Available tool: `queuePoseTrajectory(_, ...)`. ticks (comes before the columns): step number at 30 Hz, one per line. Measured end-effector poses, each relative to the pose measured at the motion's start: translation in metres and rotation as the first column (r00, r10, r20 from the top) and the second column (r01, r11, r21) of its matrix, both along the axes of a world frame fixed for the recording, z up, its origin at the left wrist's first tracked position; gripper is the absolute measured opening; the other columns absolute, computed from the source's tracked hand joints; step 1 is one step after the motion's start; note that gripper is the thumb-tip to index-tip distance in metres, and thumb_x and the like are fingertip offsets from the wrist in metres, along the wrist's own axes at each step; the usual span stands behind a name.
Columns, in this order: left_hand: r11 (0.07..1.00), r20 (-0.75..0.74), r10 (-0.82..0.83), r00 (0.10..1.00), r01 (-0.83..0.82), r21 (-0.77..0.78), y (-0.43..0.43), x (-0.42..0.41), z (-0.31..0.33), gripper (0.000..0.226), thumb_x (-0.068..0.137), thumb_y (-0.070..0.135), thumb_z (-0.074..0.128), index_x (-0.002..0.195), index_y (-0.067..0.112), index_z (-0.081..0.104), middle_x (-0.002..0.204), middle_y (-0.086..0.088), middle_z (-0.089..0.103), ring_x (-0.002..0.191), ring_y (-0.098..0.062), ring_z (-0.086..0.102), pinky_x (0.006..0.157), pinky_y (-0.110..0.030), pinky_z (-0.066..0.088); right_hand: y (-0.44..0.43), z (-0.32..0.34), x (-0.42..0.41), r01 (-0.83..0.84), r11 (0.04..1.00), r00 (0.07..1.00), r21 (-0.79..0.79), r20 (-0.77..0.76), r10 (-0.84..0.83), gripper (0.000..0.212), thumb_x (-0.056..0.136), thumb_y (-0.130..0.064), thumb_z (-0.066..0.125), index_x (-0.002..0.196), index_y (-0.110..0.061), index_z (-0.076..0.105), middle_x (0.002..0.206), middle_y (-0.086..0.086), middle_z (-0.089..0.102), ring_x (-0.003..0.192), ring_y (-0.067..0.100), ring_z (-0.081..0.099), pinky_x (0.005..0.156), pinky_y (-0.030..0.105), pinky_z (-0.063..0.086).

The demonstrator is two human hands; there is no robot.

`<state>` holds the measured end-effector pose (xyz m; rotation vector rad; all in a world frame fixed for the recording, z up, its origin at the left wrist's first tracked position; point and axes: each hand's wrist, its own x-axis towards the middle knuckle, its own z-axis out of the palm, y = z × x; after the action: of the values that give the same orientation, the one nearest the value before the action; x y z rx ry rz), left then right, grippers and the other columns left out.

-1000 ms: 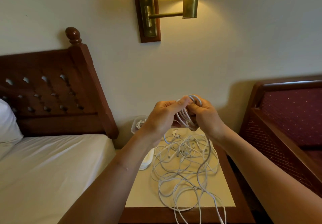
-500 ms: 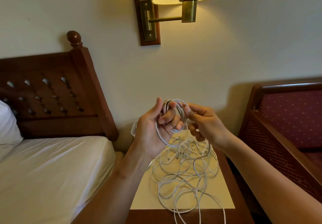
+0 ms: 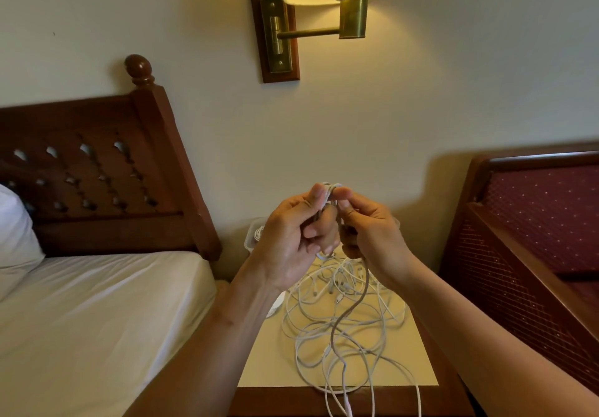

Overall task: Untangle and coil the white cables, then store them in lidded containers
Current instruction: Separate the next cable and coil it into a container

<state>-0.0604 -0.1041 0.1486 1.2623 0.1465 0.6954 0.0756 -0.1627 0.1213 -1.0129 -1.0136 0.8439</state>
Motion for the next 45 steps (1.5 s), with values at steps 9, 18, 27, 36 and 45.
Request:
queuePoseTrajectory(9,0.995,0.102,-0.023,0.994,0.032,-0.094,-0.002,0.003,-0.006,0.025,0.104,0.021,0.047,0.091,0.006,0.062,0.066,-0.006,0.054,0.054,-0.020,0.054,0.057,-0.031,0.042,0.000,-0.003,-0.006,-0.135,0.987,0.990,-0.088,-0.041,0.132,0.040,0.083,0.002,0.051,0.075,-0.031,0.073,0.058,-0.002,0.042,0.055,0.016,0.026,0.051,0.028,0.019)
queuePoseTrajectory(18,0.995,0.083,0.090,0.993,-0.085,-0.056,0.009,0.004,0.000,0.020,0.101,0.017,0.051,0.097,0.002,0.063,0.072,-0.010,0.061,0.088,-0.038,0.074,0.086,-0.049,0.060,-0.021,-0.017,-0.019,0.135,0.977,0.744,-0.165,0.668,0.009,0.027,0.096,0.003,0.047,0.075,-0.009,0.059,0.070,0.012,0.062,0.056,0.011,0.044,0.053,0.034,0.037)
queuePoseTrajectory(27,0.810,-0.272,0.324,0.906,-0.117,0.575,0.019,-0.003,-0.017,0.021,0.109,0.010,0.050,0.100,-0.004,0.063,0.083,-0.002,0.072,0.073,-0.028,0.070,0.068,-0.047,0.060,-0.042,0.000,0.000,0.144,0.976,0.676,-0.160,0.736,0.021,0.017,0.097,-0.029,0.071,0.084,-0.020,0.078,0.051,-0.012,0.059,0.043,0.008,0.048,0.046,0.021,0.037)
queuePoseTrajectory(36,0.913,-0.383,0.074,0.921,0.092,0.397,0.012,-0.007,-0.022,0.044,0.113,0.025,0.033,0.091,0.007,0.067,0.051,-0.002,0.037,0.045,-0.011,0.029,0.047,-0.019,0.029,-0.047,0.018,0.022,0.219,0.924,0.555,0.315,0.738,-0.383,0.011,0.080,-0.034,0.088,0.080,-0.026,0.080,0.075,-0.016,0.070,0.068,0.011,0.068,0.058,0.034,0.052)
queuePoseTrajectory(45,0.953,-0.163,-0.292,0.942,0.301,0.031,-0.006,-0.011,-0.024,0.039,0.109,0.031,0.036,0.093,0.007,0.063,0.056,0.005,0.029,0.045,-0.008,0.021,0.046,-0.027,0.016,-0.033,0.002,0.031,0.068,0.949,0.906,0.308,0.380,-0.188,0.008,0.087,-0.011,0.074,0.093,-0.009,0.080,0.090,0.014,0.069,0.080,0.019,0.069,0.072,0.027,0.058)
